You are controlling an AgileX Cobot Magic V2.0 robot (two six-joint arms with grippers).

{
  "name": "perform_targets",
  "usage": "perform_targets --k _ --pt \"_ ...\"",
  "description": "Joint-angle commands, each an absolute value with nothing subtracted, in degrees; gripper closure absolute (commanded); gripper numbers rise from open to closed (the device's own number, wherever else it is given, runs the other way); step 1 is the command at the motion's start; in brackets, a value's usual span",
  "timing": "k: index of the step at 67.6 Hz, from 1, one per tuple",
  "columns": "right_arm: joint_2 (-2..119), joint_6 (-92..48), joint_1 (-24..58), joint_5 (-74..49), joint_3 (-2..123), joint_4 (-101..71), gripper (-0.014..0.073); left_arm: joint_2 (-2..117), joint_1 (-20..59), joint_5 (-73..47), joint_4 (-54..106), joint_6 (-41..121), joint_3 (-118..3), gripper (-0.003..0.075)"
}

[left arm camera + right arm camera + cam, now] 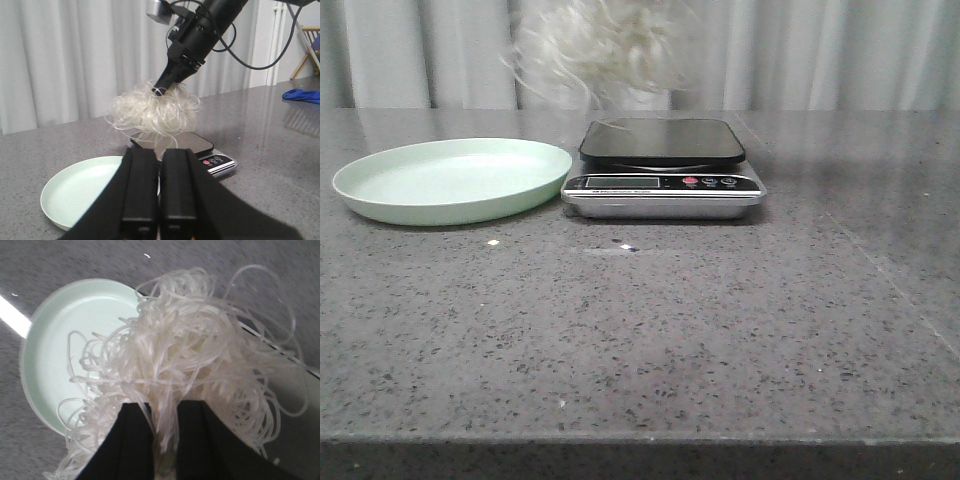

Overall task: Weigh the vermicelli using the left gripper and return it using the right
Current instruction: 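Lift the vermicelli with the right gripper and carry it to the plate, then release the vermicelli onto the green plate and raise the right gripper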

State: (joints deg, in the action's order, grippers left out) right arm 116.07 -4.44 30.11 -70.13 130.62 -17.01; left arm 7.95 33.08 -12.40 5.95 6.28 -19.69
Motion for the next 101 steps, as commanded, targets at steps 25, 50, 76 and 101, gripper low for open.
perform_targets --k 25,50,76,101 --pt "120.2 -5.6 39.3 -58.7 133.3 -18.6 0.0151 8.6 33.6 -6.8 7.5 6.1 -21.0 0.0594" --pt "112.2 -5.6 32.5 -65.2 135.1 -18.5 0.0006 8.6 33.6 -6.8 7.5 6.1 -21.0 0.0594" --pt "91.5 -9.2 19.9 -64.9 114.8 -18.3 0.0006 8.6 33.6 -6.8 7.5 6.1 -21.0 0.0594" --pt "64.0 -11.3 14.4 -41.2 75.9 -17.4 0.0006 8.6 33.6 -6.7 7.5 6.1 -21.0 0.0594"
